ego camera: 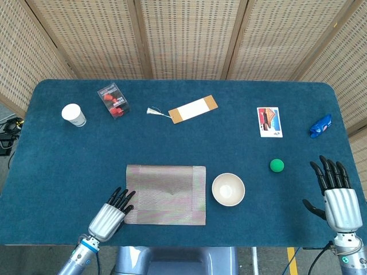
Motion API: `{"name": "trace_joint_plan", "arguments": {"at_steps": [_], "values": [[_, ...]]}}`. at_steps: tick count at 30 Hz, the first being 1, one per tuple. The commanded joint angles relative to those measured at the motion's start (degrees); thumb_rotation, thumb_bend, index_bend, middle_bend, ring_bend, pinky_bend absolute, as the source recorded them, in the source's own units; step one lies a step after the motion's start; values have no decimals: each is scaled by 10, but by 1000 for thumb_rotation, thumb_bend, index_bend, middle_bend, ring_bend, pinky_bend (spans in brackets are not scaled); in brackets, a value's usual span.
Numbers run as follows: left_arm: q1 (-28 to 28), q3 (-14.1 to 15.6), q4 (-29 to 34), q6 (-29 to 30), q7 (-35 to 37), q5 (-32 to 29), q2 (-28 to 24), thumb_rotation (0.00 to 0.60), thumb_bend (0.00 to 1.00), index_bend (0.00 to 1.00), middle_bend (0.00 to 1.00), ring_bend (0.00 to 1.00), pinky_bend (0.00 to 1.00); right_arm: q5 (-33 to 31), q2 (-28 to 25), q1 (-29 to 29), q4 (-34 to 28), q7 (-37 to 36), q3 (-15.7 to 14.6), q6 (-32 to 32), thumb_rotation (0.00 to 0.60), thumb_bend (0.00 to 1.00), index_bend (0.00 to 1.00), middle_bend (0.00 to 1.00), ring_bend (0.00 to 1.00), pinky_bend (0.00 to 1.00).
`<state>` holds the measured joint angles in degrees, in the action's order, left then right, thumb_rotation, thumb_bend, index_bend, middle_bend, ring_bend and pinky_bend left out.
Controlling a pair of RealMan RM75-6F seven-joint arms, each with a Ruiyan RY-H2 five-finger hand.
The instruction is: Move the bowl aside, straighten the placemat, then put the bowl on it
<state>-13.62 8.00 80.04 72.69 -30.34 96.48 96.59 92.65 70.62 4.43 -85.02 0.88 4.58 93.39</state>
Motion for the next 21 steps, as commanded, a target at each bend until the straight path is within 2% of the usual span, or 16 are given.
{"name": "trace_joint_plan", "arguments": {"at_steps": [1, 11, 15, 21], "values": [[0, 0, 1, 0, 1, -1, 0, 600, 367, 331, 0, 0, 0, 0, 0, 0, -1, 0, 0, -1, 600, 63, 114, 0, 0, 0], [-1, -4, -8, -15, -18, -14, 5, 600, 371, 361, 0, 0, 0, -1, 0, 0, -2, -1, 0, -2, 600, 62, 114, 0, 0, 0], [-2, -6, -9, -19, -18, -17, 8, 600, 451, 416, 0, 0, 0, -1, -1, 0, -3, -4, 0, -2, 600, 62, 114, 0, 0, 0], [-4, -5, -6, -18, -10, -13, 10, 600, 457, 432, 0, 0, 0, 0, -2, 0, -4, -4, -1, -3, 600, 62, 114, 0, 0, 0]]}}
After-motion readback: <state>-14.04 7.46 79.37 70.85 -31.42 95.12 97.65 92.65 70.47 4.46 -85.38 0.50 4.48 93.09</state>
